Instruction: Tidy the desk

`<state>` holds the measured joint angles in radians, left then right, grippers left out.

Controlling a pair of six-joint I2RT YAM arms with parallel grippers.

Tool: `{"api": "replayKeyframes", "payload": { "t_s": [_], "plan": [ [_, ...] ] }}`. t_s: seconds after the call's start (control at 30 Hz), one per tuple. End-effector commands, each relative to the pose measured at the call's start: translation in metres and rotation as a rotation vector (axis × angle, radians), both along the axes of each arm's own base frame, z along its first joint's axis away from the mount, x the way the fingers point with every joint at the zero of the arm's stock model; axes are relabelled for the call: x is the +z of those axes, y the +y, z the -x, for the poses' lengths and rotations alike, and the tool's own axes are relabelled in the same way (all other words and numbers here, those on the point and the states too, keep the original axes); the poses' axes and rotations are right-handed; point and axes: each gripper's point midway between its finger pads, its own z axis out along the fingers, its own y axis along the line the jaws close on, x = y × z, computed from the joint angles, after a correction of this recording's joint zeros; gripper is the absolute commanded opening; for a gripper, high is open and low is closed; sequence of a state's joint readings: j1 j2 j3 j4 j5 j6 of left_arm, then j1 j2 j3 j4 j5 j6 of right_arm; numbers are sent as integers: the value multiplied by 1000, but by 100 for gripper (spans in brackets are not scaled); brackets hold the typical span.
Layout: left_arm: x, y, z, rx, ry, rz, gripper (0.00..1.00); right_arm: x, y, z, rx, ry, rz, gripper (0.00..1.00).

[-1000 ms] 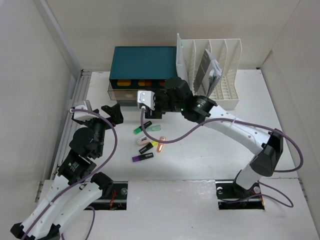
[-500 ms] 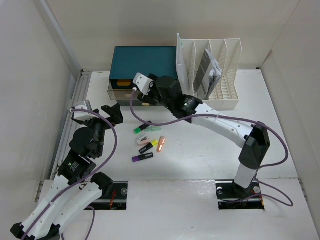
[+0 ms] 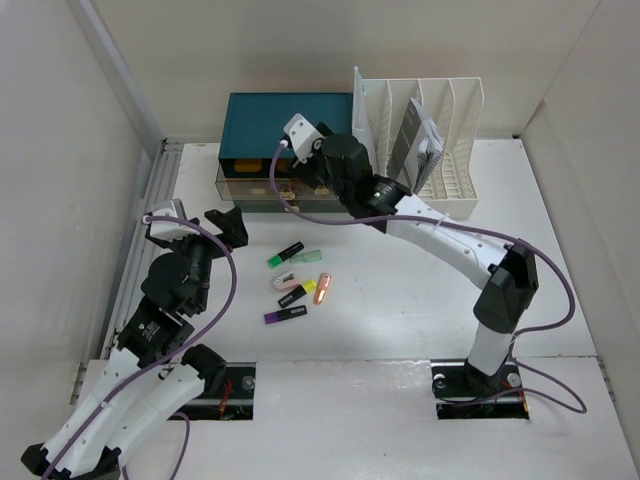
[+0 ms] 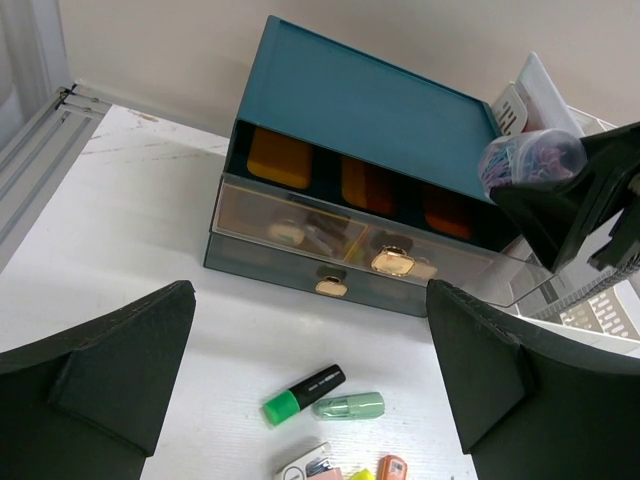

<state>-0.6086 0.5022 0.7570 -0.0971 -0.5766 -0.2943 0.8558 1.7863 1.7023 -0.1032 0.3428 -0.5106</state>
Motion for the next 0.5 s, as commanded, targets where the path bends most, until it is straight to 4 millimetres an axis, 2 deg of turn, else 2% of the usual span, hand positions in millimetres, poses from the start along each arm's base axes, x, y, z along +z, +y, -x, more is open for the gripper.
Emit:
{"api": "replayKeyframes", "payload": {
  "t_s": [0.0,0.1,0.33,0.47],
  "plan": [
    [8,-1,-1,1,-24,20,100,27,3,-4,8,37,-131,23],
    [8,-1,-1,1,-24,20,100,8,6,-2,23,139,-131,23],
    [8,-1,-1,1,-24,20,100,-3,6,4,60,259,-164,23],
    [8,-1,-1,1,-24,20,100,-7,1,0,50,298,-182,25]
  ]
}}
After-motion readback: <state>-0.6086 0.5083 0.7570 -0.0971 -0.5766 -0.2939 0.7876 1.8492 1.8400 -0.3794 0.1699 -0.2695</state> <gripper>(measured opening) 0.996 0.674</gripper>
